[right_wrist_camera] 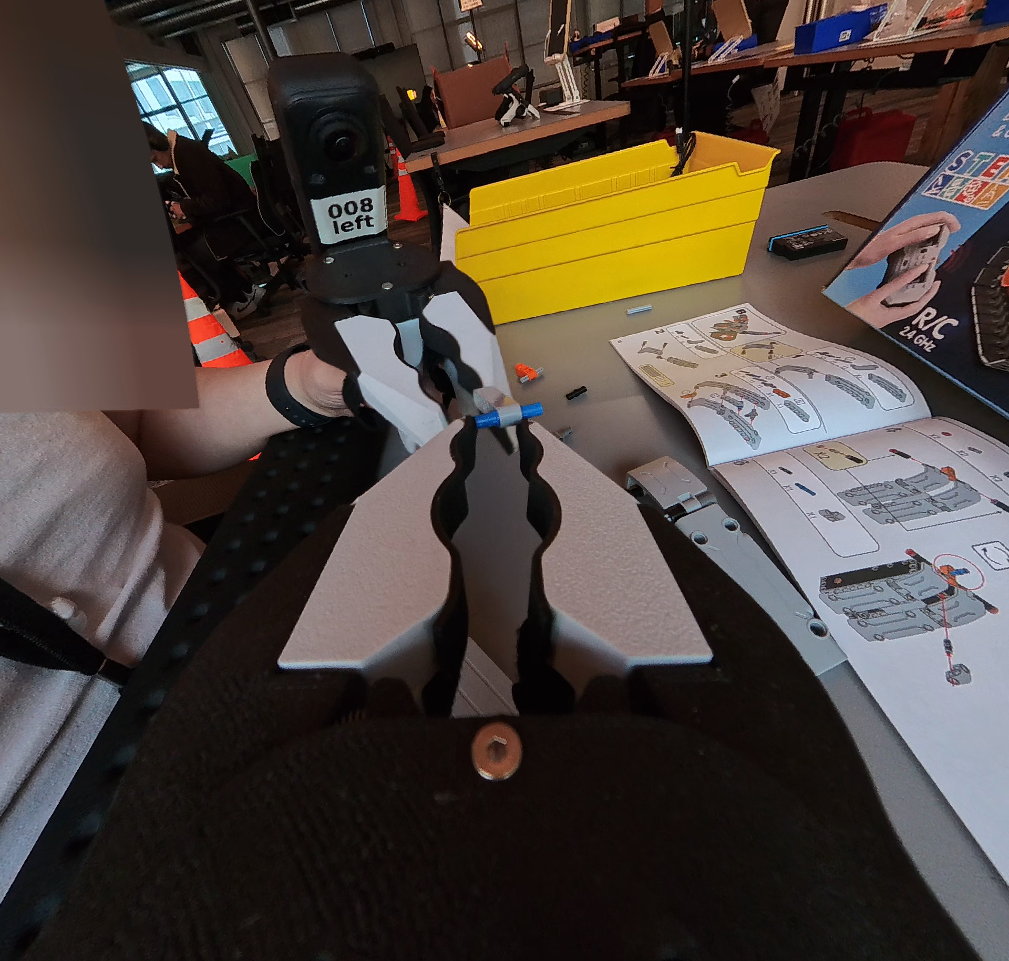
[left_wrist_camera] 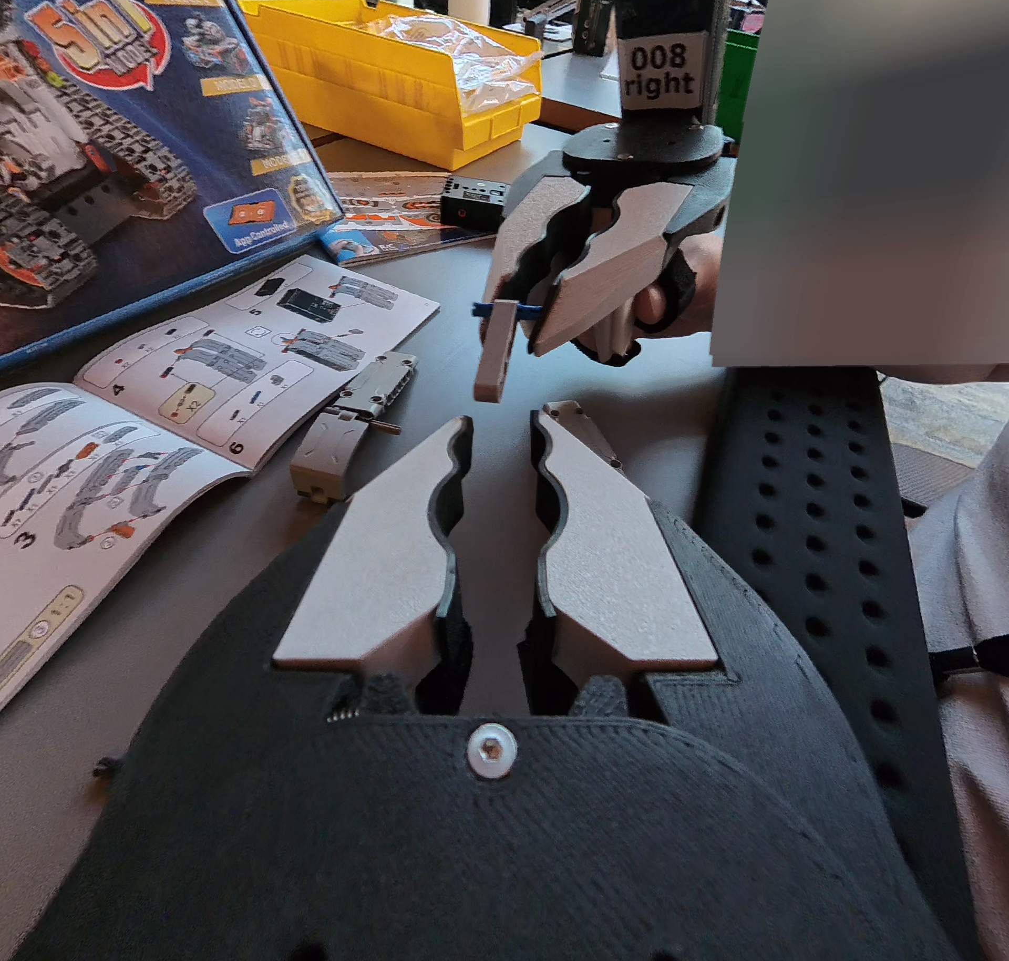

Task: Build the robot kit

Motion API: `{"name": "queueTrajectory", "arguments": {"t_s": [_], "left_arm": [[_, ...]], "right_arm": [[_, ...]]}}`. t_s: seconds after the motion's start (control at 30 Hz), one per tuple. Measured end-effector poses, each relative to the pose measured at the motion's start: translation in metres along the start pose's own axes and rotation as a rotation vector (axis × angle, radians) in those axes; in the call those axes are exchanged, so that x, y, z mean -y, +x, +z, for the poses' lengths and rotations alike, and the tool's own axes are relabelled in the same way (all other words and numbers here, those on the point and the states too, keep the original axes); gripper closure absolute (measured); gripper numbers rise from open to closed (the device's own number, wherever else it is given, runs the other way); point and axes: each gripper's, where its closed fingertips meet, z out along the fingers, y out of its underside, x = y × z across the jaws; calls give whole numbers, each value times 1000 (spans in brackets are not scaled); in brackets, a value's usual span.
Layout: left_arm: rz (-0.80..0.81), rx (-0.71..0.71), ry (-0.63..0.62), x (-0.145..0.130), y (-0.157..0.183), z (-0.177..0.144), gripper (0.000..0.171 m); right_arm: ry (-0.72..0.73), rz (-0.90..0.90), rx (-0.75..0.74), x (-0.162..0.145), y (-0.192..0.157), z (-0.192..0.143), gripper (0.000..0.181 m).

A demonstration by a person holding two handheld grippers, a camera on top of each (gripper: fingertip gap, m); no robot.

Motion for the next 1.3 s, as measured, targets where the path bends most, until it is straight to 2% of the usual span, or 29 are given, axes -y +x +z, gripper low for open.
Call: {"name": "queueTrajectory", "arguments": {"t_s": [0.1,0.57,0.67,0.73,0.77,0.83,0.97,1.03,1.3], "left_arm": [[-25,-28,36,6,2,-3,146],[44,23,61,11,-1,-6,152],[60,-11,54,11,6,-5,165],[81,-6,54,12,7,-6,166],[90,1,54,12,7,-6,166],[91,-11,44,11,9,-6,166],[81,-13,14,6,8,-5,166],[71,-8,-8,2,6,-4,166],[39,-3,0,3,2,-6,166]], "right_arm": [[-1,0,0,0,0,0,167],[-29,1,56,-6,-10,5,167],[-41,-6,75,-9,-14,7,167],[-37,1,76,-8,-13,7,167],[-31,0,54,-8,-9,7,160],[-40,-55,15,-8,-5,6,148],[-83,-291,-66,-10,-7,6,157],[-113,-349,-101,-13,-4,6,157],[-96,-321,-82,-11,-5,5,161]]}}
